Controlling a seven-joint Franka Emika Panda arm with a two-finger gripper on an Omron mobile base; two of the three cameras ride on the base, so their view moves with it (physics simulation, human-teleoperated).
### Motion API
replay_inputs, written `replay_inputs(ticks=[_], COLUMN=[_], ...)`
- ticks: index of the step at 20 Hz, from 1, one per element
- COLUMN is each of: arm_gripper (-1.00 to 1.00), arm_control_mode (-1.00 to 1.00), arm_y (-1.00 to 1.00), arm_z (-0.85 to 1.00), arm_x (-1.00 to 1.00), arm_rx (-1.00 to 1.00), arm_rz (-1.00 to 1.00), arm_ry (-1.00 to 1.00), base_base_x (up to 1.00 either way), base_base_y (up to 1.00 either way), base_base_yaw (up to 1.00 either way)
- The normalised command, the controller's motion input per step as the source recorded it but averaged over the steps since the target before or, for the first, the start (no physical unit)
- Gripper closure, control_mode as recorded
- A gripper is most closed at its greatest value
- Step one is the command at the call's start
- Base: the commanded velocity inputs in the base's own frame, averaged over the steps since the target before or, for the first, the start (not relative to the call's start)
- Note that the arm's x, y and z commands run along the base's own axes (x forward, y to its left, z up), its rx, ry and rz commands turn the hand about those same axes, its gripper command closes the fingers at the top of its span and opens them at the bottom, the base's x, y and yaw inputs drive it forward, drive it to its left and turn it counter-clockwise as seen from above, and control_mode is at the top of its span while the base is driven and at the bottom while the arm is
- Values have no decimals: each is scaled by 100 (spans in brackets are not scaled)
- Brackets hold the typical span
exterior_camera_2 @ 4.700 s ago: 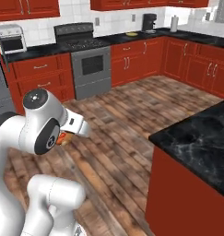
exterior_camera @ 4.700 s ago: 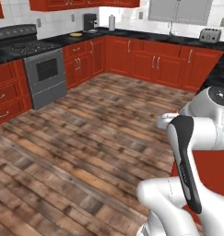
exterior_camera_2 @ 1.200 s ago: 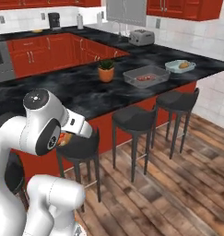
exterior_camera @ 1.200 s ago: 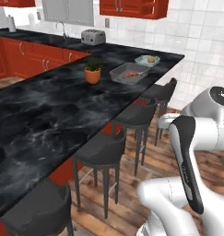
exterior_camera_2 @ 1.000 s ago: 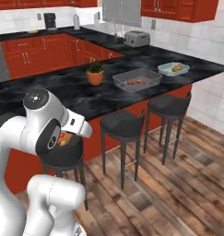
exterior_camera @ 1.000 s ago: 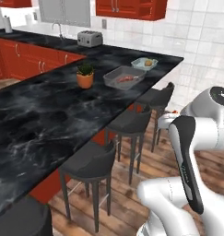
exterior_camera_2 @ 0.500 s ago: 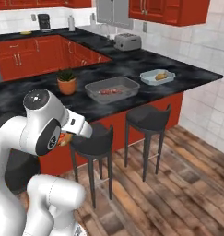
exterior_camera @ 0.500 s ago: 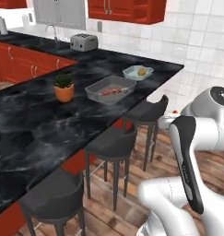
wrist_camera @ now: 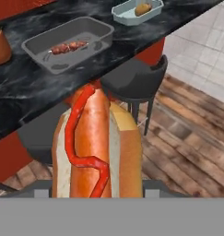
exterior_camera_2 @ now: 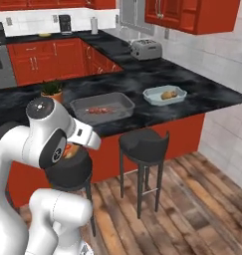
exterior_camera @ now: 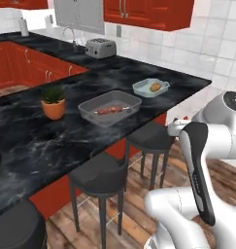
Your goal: Place the cold items (potato and mushroom) from the fridge in one tupperware on the dining counter. Place the warm items (hot dog and kebab skewer) in the stove area in another tupperware.
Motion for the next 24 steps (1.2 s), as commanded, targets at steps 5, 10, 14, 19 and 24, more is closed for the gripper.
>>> replay_inputs(ticks=[5, 10, 14, 19, 24], arm_gripper=[100, 100, 100, 100, 100], arm_control_mode=[100, 100, 100, 100, 100], arm_y=[0, 0, 0, 0, 0], arm_z=[0, 0, 0, 0, 0], arm_x=[0, 0, 0, 0, 0], arm_rx=[0, 0, 0, 0, 0], arm_rz=[0, 0, 0, 0, 0], arm_ry=[0, 0, 0, 0, 0], base_base_x=[76, 79, 67, 61, 82], base_base_y=[-49, -28, -45, -65, -56], base_base_yaw=[47, 60, 54, 45, 43])
